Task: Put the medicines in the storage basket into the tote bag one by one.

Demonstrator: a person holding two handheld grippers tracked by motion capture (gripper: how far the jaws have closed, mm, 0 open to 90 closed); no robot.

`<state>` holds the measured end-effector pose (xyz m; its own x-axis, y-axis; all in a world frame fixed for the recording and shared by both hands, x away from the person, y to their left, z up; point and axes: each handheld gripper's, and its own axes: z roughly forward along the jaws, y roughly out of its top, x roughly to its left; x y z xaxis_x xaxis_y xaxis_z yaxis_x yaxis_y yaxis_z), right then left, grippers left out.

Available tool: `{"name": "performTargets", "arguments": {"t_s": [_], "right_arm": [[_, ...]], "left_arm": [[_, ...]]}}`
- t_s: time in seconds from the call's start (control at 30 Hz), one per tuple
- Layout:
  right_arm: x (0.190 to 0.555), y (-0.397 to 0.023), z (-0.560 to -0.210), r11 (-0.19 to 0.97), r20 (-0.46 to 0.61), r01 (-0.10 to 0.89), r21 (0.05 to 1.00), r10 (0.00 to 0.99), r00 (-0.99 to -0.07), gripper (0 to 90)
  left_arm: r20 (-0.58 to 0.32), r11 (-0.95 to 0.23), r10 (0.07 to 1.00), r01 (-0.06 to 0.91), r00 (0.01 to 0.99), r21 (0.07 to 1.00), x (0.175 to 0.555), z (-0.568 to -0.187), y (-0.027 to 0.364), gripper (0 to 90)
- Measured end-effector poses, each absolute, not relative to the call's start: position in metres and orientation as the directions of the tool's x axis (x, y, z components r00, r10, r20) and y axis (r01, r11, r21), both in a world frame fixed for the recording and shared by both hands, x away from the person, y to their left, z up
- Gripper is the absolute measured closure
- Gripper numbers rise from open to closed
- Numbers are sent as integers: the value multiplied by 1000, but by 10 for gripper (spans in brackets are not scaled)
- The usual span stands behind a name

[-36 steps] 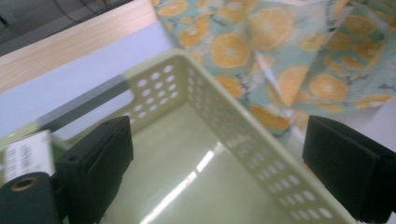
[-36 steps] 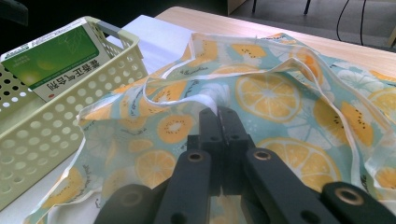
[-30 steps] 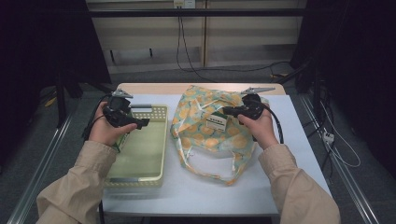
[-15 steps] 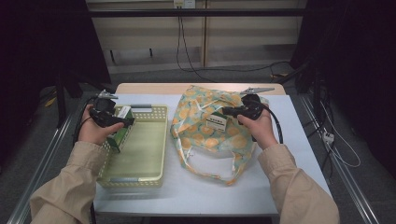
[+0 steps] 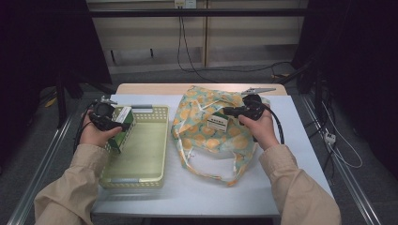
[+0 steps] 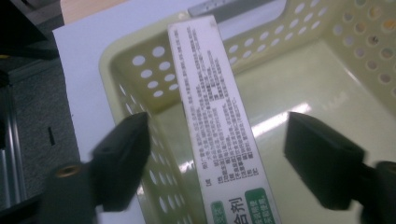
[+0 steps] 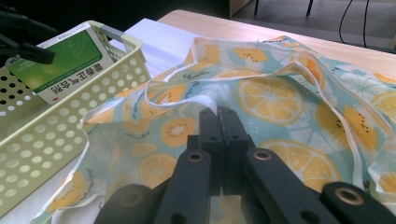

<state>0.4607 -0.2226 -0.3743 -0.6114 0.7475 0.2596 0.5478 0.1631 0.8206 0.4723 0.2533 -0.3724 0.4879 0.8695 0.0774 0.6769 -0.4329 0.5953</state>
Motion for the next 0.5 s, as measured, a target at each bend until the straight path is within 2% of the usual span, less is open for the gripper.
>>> {"name": "performTargets", "arguments": {"t_s": [0.07, 0.13, 0.23, 0.3, 0.5], "right_arm": [[461, -223, -374, 163, 259, 547, 821, 748, -611, 900], [461, -224, -374, 163, 258, 548, 821, 749, -610, 900], [461, -224, -374, 161, 258, 547, 821, 751, -608, 900], [460, -224, -374, 161, 257, 547, 822, 752, -607, 900], [460, -225, -373, 161, 256, 547, 821, 754, -606, 900]], "left_arm": [[77, -432, 871, 680, 486, 592, 473, -375, 251, 335], [68, -429, 872, 689, 485, 583, 472, -377, 248, 496], [61, -423, 874, 693, 482, 584, 472, -376, 245, 624], [64, -423, 874, 686, 482, 592, 471, -374, 243, 628], [-17, -394, 851, 659, 526, 640, 463, -352, 233, 630]]}}
